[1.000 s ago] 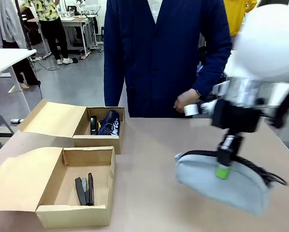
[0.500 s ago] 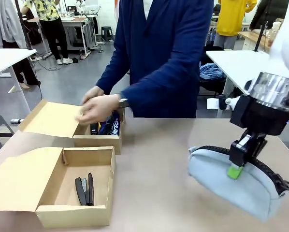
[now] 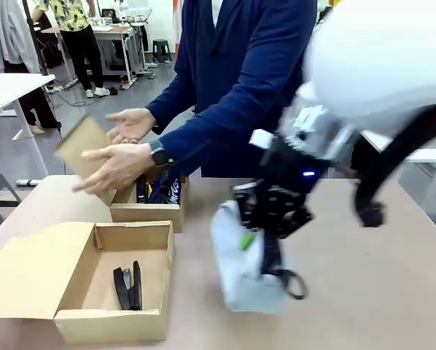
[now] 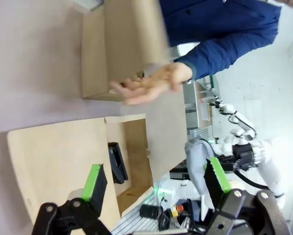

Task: Place items inside the box.
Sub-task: Pick up a Pencil pouch or Stapler and place it inside the Mailer Box closest to the robot.

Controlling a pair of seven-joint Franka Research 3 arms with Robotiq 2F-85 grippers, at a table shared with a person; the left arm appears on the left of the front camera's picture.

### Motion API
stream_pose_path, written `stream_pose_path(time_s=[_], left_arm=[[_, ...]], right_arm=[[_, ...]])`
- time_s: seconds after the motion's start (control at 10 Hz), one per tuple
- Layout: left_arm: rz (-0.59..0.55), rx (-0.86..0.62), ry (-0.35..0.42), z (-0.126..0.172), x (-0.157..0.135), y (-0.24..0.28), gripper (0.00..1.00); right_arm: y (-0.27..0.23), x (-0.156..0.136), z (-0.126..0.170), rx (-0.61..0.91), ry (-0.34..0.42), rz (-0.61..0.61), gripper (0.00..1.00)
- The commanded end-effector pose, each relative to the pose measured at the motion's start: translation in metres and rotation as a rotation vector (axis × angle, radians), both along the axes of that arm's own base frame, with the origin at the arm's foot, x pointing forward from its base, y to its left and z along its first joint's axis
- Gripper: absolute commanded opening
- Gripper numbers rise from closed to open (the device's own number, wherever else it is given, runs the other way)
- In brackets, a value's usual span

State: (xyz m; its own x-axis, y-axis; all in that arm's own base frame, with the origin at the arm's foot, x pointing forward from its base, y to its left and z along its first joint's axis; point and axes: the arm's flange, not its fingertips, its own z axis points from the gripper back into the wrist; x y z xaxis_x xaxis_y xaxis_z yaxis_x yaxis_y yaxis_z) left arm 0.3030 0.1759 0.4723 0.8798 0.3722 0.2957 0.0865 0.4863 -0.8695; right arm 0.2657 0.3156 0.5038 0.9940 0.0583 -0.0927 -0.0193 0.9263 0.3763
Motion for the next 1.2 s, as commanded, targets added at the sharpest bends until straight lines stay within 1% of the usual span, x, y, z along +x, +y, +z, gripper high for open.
stream_pose_path(time_s=[0.0,0.1,0.2,0.3,0.4,0.5,0.6,0.7,0.9,1.0,1.1], left_arm=[[-0.002,-0.015,-0.026,0.001,0.0,0.0,1.0],[-0.002,-0.015,-0.026,0.001,0.0,0.0,1.0],[-0.002,-0.015,-0.026,0.001,0.0,0.0,1.0],[-0.002,-0.015,-0.026,0.001,0.0,0.0,1.0],[-0.002,-0.015,-0.026,0.001,0.0,0.0,1.0],[-0.002,-0.015,-0.026,0.001,0.0,0.0,1.0],[-0.002,-0.015,-0.026,0.001,0.0,0.0,1.0],[-0.002,-0.015,-0.026,0.001,0.0,0.0,1.0],[-0.002,-0.015,-0.026,0.001,0.0,0.0,1.0],[-0.002,-0.015,-0.026,0.001,0.0,0.0,1.0],[-0.002,-0.015,-0.026,0.001,0.0,0.0,1.0]], right_arm=[[-0.011,0.025,0.004,-0.009,0.023,-0.041,0.07],[-0.053,0.014,0.011,-0.016,0.016,-0.127,0.07],[-0.102,-0.008,0.019,-0.028,0.012,-0.221,0.07],[-0.149,-0.036,0.026,-0.105,0.048,-0.331,0.07],[-0.175,-0.056,0.027,-0.127,0.062,-0.434,0.07],[-0.184,-0.061,0.028,-0.132,0.051,-0.462,0.07],[-0.182,-0.058,0.027,-0.114,0.028,-0.441,0.07],[-0.178,-0.045,0.015,-0.097,0.054,-0.386,0.07],[-0.178,-0.045,0.015,-0.097,0.054,-0.386,0.07],[-0.188,-0.059,0.019,-0.115,0.048,-0.424,0.07],[-0.18,-0.053,0.013,-0.077,0.056,-0.346,0.07]])
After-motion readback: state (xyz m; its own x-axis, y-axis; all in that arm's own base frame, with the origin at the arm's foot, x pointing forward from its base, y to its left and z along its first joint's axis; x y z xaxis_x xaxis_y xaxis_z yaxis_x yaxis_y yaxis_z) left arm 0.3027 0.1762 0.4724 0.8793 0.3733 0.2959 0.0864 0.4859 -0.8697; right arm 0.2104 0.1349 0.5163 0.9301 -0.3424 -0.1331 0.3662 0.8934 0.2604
